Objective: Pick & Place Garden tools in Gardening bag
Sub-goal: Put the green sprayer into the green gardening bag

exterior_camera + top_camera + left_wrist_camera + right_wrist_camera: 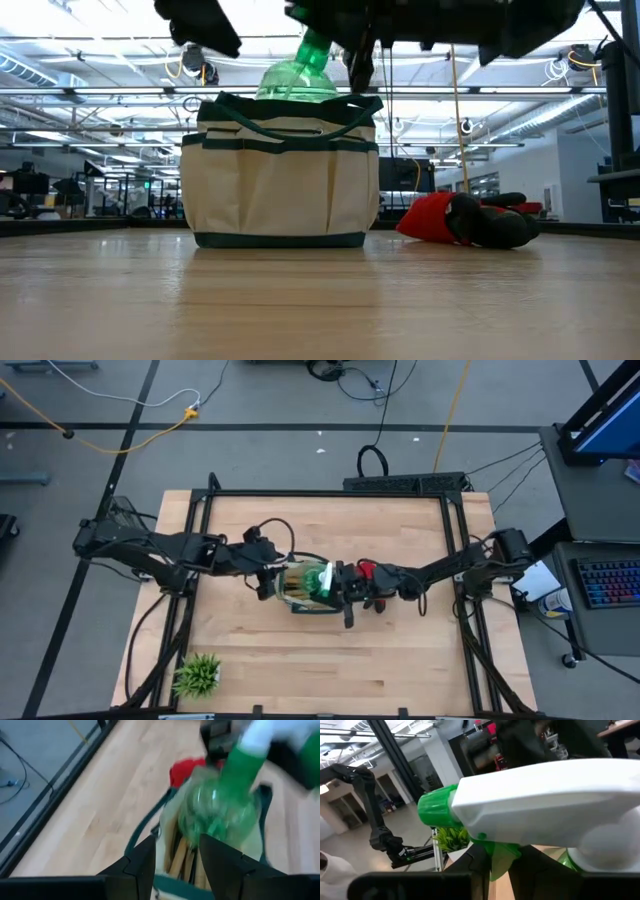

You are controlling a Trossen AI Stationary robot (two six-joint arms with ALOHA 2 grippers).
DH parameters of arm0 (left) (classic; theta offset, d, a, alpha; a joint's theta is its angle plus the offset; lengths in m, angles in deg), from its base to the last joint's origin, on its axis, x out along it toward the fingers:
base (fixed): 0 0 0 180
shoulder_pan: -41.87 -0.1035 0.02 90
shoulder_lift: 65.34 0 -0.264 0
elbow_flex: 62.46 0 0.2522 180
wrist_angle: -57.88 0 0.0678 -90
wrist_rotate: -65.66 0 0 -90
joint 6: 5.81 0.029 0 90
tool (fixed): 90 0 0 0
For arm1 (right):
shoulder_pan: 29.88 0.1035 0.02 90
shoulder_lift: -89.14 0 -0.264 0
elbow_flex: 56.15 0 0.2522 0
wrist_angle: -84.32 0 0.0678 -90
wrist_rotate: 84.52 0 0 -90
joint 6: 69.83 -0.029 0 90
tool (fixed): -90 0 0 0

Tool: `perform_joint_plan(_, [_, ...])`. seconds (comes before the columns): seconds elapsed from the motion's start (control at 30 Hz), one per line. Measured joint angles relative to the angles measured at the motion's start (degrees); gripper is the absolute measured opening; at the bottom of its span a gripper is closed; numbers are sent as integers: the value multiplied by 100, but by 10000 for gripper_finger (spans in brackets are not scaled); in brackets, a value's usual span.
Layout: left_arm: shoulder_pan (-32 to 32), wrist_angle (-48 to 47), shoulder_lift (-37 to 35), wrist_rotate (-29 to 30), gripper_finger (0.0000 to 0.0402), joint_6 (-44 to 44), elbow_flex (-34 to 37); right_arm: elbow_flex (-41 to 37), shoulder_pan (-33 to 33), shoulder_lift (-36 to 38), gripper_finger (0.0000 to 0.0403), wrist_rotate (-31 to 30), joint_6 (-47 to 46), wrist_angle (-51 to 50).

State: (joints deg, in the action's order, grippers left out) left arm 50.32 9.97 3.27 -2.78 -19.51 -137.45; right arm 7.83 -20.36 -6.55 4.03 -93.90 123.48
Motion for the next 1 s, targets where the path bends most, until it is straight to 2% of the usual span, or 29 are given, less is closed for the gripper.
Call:
perform_joint_plan(0.23, [0, 2, -84, 2, 159, -15, -5, 99, -128, -459, 39, -5, -158, 246])
perform_joint_plan(0.4, [0, 10, -84, 2, 159, -13, -2, 585, -198, -979, 39, 43, -229, 267])
perform_joint_plan(0.53, [0, -7, -81, -1, 159, -10, -2, 937, -244, -1320, 39, 301, -229, 259])
perform_joint_plan(1.0, [0, -56, -79, -1, 159, 14, -2, 1154, -319, -1581, 40, 324, -242, 245])
